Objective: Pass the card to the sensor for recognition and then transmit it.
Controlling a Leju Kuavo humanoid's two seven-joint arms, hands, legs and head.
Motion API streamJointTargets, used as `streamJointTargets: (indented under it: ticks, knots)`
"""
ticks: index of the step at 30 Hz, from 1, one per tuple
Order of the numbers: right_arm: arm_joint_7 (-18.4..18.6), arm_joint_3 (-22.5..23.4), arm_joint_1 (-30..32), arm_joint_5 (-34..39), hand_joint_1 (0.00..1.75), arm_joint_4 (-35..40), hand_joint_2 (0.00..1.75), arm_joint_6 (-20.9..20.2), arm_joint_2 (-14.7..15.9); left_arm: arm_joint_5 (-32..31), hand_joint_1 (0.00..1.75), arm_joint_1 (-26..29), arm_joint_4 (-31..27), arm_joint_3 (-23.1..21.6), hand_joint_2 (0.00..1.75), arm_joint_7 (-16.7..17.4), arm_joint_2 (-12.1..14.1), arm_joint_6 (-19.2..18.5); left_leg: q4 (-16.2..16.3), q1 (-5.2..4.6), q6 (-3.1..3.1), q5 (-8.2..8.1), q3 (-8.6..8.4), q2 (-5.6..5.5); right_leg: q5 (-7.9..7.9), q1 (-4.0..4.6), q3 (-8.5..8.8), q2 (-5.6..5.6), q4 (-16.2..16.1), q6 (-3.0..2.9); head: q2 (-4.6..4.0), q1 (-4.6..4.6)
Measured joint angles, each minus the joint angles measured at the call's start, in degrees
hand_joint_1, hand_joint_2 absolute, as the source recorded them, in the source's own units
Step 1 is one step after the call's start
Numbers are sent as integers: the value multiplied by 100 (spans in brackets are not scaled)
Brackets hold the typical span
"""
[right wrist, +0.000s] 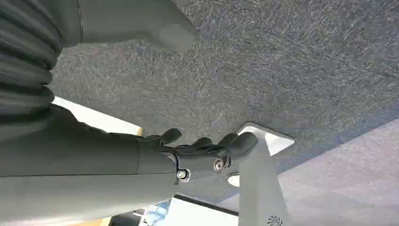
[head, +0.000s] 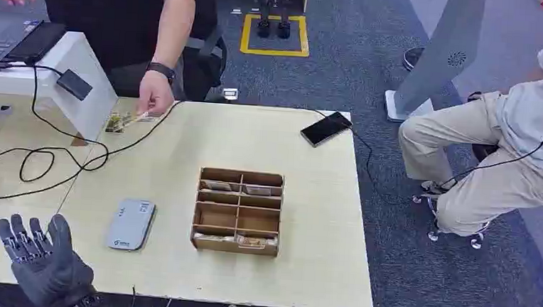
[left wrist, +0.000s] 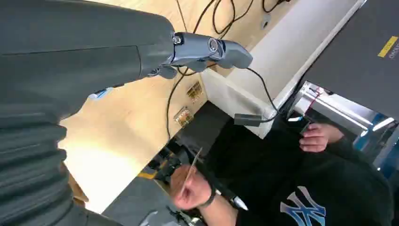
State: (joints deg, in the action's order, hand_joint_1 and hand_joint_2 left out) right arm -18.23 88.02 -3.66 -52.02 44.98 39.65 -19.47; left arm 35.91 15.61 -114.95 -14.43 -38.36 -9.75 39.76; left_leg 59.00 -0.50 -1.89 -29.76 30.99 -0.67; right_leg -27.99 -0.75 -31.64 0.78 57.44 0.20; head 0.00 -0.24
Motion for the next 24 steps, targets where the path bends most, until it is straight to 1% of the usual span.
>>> streamJointTargets:
  ticks: [8, 12, 14, 16, 17, 21, 24]
  knots:
    - [24, 0, 0, -4, 0, 0, 175, 0, 0, -7, 0, 0, 0, 0, 175, 11, 9, 0, 0, 0, 0, 0, 0, 0, 0, 0, 0, 0, 0, 0, 0, -2]
    - [74, 0, 1, -18, 0, 0, 175, 0, 0, -105, 0, 1, 0, 0, 175, 11, -28, 0, 0, 0, 0, 0, 0, 0, 0, 0, 0, 0, 0, 0, 0, 0]
    - [35, 0, 0, -9, 0, 0, 175, 0, 0, -239, 0, -1, 0, 0, 175, -2, -33, 0, 0, 0, 0, 0, 0, 0, 0, 0, 0, 0, 0, 0, 0, 0]
    - [4, 0, 0, -18, 0, 0, 175, 0, 0, -907, 0, -24, 24, 65, 175, -103, -104, 0, 0, 0, 0, 0, -1, 0, 0, 0, -2, 0, 0, 0, 0, -2]
    - [-11, 0, 0, -28, 0, 0, 175, 0, 0, -1481, 0, -95, 67, 122, 175, -138, -175, 0, 0, -1, 0, 0, -1, -2, 0, -1, -1, -1, 0, 0, 0, -2]
    - [-85, 0, -29, -105, 0, -4, 175, 0, 0, -2548, 0, -447, 392, 171, 175, -162, -291, 2, 0, -1, 0, 1, -3, -5, 2, -1, 3, -7, 0, 0, 0, -2]
    - [-151, 0, -51, -247, 0, -20, 175, 0, 0, -4087, 0, -734, 715, 403, 175, -166, -326, 2, 1, -1, 0, 1, -9, -1, 3, 0, 4, -3, 0, 0, 0, 0]
